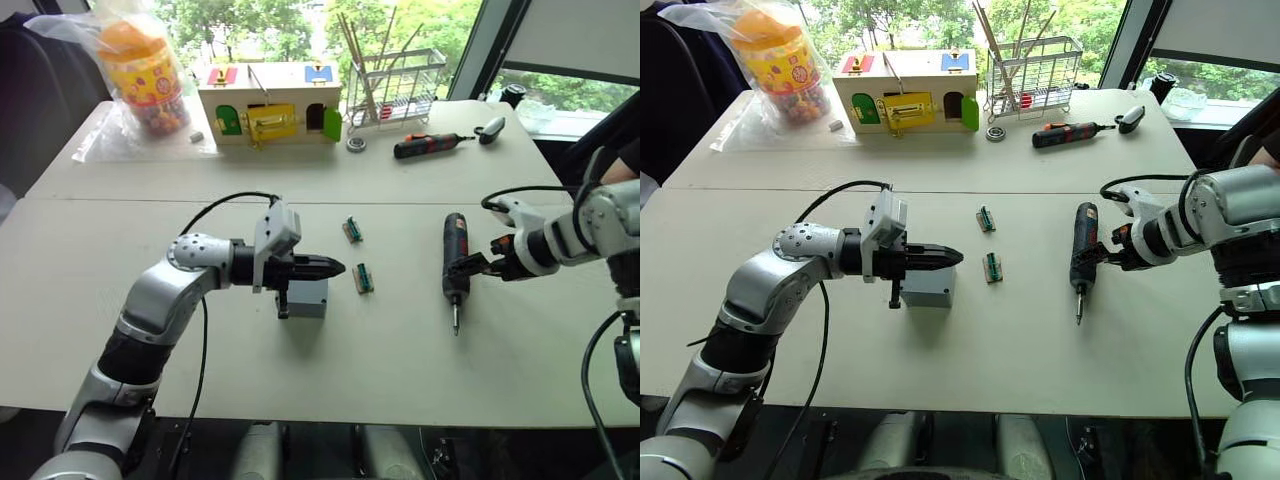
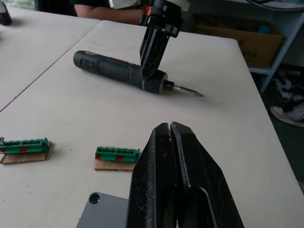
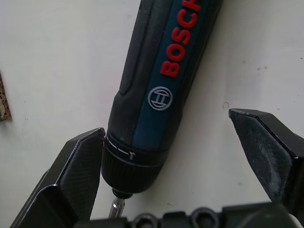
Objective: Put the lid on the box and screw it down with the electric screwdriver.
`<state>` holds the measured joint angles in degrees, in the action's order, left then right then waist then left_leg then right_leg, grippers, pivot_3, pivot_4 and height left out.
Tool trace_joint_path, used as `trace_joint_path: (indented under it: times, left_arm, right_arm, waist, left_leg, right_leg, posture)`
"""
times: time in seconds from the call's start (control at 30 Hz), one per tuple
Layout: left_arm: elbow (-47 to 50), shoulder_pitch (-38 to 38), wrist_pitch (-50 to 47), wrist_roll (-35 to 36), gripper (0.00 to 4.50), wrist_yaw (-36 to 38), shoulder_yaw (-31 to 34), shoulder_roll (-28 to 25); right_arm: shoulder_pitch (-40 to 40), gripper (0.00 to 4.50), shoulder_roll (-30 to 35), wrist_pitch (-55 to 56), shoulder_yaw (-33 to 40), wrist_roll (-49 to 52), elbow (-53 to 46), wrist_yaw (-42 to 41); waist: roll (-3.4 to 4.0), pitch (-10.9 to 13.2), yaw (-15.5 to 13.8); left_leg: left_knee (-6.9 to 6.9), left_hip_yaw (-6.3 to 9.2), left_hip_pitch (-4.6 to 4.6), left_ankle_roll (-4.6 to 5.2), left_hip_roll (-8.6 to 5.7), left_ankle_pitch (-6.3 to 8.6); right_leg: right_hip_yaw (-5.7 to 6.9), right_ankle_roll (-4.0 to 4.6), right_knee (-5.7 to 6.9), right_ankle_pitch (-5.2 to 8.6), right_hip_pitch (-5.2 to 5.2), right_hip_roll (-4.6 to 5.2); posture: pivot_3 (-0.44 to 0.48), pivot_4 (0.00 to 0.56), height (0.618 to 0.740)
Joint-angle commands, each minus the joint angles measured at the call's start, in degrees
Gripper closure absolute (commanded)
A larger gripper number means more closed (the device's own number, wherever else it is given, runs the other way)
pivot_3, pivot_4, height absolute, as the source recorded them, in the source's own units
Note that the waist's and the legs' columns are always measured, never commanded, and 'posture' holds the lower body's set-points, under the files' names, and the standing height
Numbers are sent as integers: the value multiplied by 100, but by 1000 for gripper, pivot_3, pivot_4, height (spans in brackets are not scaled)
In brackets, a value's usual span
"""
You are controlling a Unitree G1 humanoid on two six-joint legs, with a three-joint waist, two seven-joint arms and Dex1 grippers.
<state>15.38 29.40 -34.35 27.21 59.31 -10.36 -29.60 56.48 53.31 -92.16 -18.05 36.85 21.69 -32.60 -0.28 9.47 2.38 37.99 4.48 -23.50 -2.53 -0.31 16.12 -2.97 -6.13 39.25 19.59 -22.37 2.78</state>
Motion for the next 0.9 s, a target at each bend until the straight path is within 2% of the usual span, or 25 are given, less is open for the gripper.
trace_joint_path:
  times: [0.03, 0.17, 0.27, 0.43, 0.47, 0.6, 0.73, 0.8, 0.9]
  left_arm:
    - [271, -91, 40, 34, 4500, -219, 89, 57]
    - [349, -229, 31, 9, 4500, -408, 66, 97]
    - [369, -297, 31, 9, 4500, -526, 82, 112]
    - [329, -335, 60, 19, 4500, -611, 124, 92]
    - [314, -334, 70, 19, 4500, -613, 127, 86]
    - [129, -279, 132, 2, 4500, -551, 165, 39]
    - [-244, -153, 191, 70, 4500, -377, 325, -45]
    - [-529, -27, 190, 152, 4500, -205, 432, -91]
    - [-1006, 169, 222, 183, 4500, 93, 511, -204]
  right_arm:
    - [321, 3, -117, -34, -340, -189, 13, -189]
    - [376, 3, -187, -30, -842, -330, -136, -498]
    - [184, 635, -1, 113, -1309, -457, -416, -803]
    - [-105, 2544, 242, 477, -1702, -795, -537, -1193]
    - [-154, 2730, 275, 532, -1719, -859, -528, -1260]
    - [-60, 2730, 164, 742, -1368, -1171, -3, -1297]
    - [561, 2730, -74, 734, -604, -1276, 696, -1277]
    - [968, 2730, -86, 551, -69, -1192, 900, -1283]
    - [1436, 2730, -168, 156, 1131, -1067, 1015, -996]
  waist:
    - [0, 0, 0]
    - [0, 0, -8]
    - [-1, 0, -28]
    - [-4, -3, -49]
    - [-10, -6, -51]
    - [-29, -18, -105]
    - [-29, -17, -130]
    - [-2, -1, -137]
    - [27, 14, -130]
  left_leg:
    - [-1, 1, 0, 0, 0, 0]
    - [-1, 2, 0, 0, 0, 0]
    - [1, 4, 0, 0, -1, 0]
    - [1, 9, 0, 0, -2, 0]
    - [1, 9, 1, 0, -2, 0]
    - [3, 12, 2, 0, -2, 0]
    - [11, 6, 7, -2, -2, -1]
    - [11, 3, 6, -6, -4, -3]
    - [1, -5, -18, -6, -7, -3]
  right_leg:
    - [0, 0, 0, 0, -1, -1]
    - [1, 0, 0, 0, 0, -1]
    - [4, 0, -2, 0, 4, 1]
    - [8, 0, -4, 0, 6, 1]
    - [8, 0, -5, 0, 9, 1]
    - [11, 0, -8, 0, 14, 1]
    - [9, -2, -7, -3, 18, 2]
    - [8, -4, -4, -4, 12, 4]
    - [3, -5, 0, -4, -24, 5]
  posture:
    - [0, 150, 740]
    - [0, 150, 740]
    - [0, 150, 740]
    - [0, 150, 740]
    - [0, 150, 740]
    - [0, 150, 740]
    - [0, 150, 740]
    - [0, 150, 740]
    - [0, 150, 740]
